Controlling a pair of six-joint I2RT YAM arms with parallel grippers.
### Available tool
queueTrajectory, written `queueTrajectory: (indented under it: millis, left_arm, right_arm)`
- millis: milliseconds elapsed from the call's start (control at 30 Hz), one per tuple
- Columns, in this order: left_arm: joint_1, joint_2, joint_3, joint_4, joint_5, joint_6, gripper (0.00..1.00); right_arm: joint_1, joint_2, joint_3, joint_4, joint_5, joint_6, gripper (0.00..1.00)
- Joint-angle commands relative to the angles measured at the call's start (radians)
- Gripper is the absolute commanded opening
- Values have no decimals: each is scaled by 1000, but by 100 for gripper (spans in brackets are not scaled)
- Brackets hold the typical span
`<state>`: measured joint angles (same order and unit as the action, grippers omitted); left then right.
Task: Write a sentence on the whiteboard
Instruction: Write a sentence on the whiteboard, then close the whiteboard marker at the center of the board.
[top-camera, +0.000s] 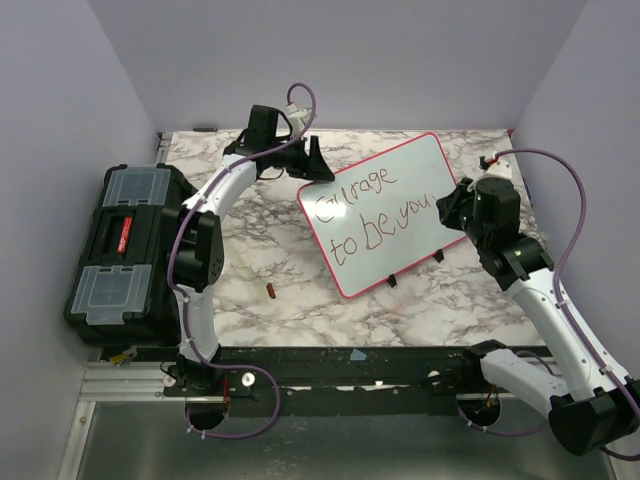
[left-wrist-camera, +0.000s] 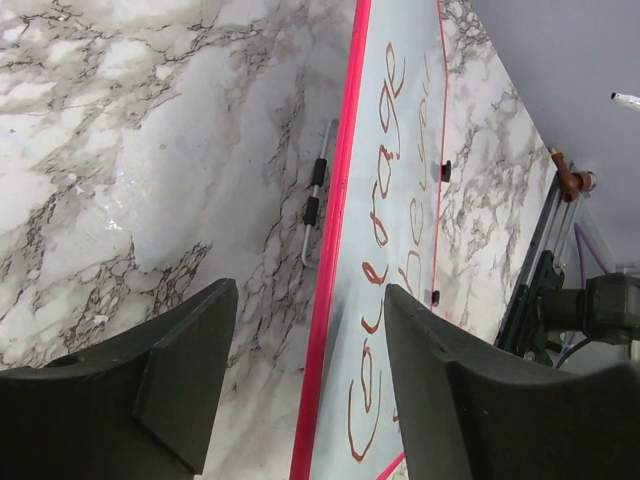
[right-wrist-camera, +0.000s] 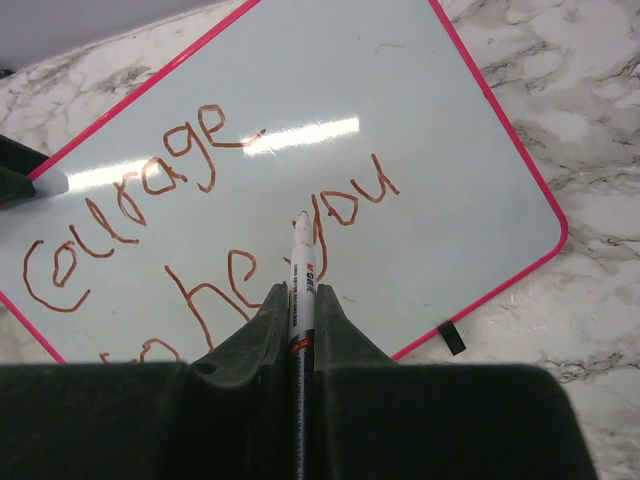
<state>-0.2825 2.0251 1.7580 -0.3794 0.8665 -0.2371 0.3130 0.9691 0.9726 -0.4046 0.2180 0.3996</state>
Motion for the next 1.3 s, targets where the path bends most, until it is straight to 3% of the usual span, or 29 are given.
queueTrajectory:
  millis: [0, 100, 300, 533, 600, 667, 767, 900, 1167, 1267]
  left_arm:
    - [4, -68, 14, 25, -47, -10, 65]
    - [3, -121, -10, 27, -120, -12, 71]
    - [11, -314, -162, 58, -468, -45, 77]
    - [16, -539, -337, -30, -770, -85, 80]
    - [16, -623, -401, -45, -916, -86, 82]
    - [17, -719, -518, 25, -1068, -105, 98]
    - [30, -854, -727, 168, -1231, -182, 98]
    - [67, -896, -748, 52, -1150, -258, 98]
    - [49, -916, -762, -281, -1240, -494, 96]
    - [6, -946, -826, -313, -1219, -568, 87]
  right_arm:
    - [0, -9, -10, 10, -28, -4, 1]
    - [0, -8, -6, 10, -37, -3, 1]
    - [0, -6, 14, 14, -66, -10, 1]
    - [-1, -14, 5, 68, -195, -13, 1]
    - [0, -9, 1, 82, -211, -10, 1]
    - [0, -5, -5, 98, -254, -4, 1]
    - [-1, 4, -10, 120, -274, 7, 1]
    - [0, 15, -18, 142, -299, 20, 1]
    - [-1, 4, -41, 154, -303, 23, 1]
    - [0, 5, -49, 158, -303, 27, 1]
